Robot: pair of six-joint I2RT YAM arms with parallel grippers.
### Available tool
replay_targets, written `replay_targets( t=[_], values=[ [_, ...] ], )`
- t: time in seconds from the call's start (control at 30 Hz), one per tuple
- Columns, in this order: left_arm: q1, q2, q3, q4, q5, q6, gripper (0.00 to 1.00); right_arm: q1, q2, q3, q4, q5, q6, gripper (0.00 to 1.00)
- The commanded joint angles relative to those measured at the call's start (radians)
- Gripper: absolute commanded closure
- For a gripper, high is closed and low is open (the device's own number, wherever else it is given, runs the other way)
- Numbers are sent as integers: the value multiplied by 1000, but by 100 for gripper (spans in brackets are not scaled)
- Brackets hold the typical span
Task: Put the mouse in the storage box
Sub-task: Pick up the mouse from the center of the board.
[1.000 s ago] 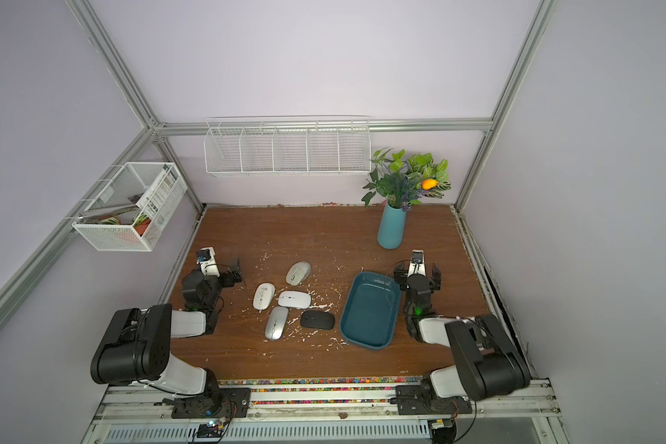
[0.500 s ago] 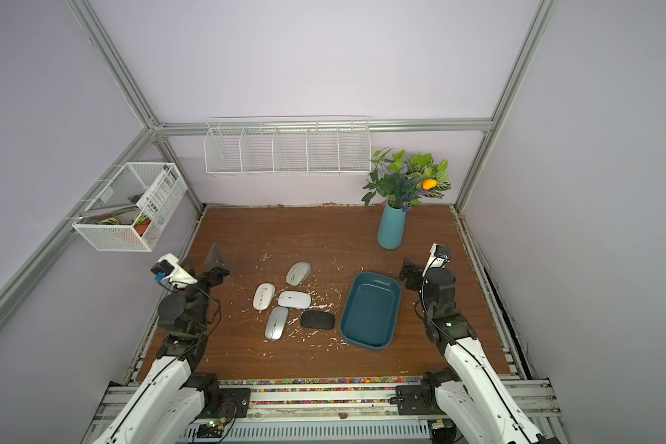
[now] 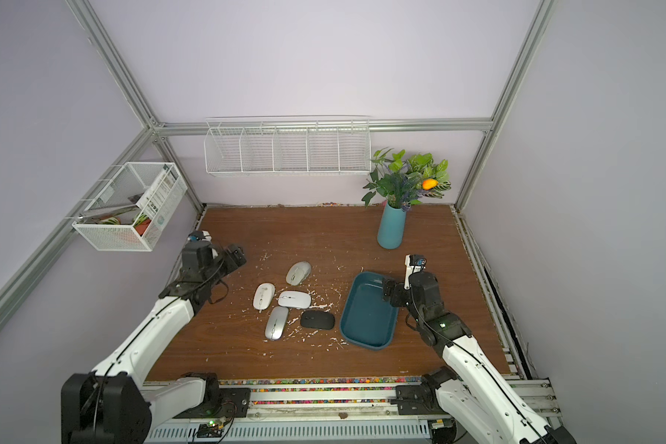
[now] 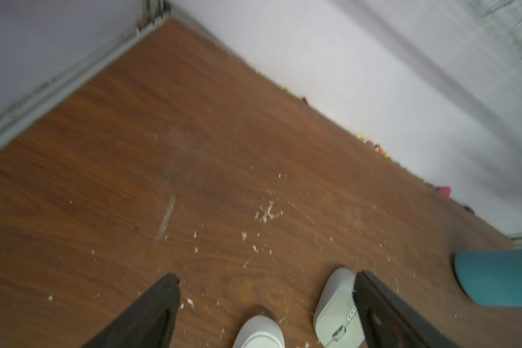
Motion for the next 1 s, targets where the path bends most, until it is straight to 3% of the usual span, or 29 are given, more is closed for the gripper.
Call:
replay_targets(
  t=[0.0, 0.13, 0.3, 0.57, 0.77, 0.97],
  values=[
    [-34, 148, 102, -357, 97, 72, 7, 11, 12, -34, 6, -15, -1, 4],
    [-104, 285, 150, -444, 59, 82, 14, 13, 14, -46, 13, -26, 8, 4],
    [-189, 337, 149, -424, 37, 56, 12, 12, 13, -49, 13, -40, 15, 4],
    [-209, 410, 123, -381, 63, 71, 11, 13, -5, -56, 6, -40, 26, 4],
    [-211, 466, 139, -381, 16, 94, 12, 13, -1, -60, 12, -48, 32, 4],
    [-224, 537, 164, -402, -28, 86, 25, 13, -1, -61, 12, -43, 36, 4]
  ],
)
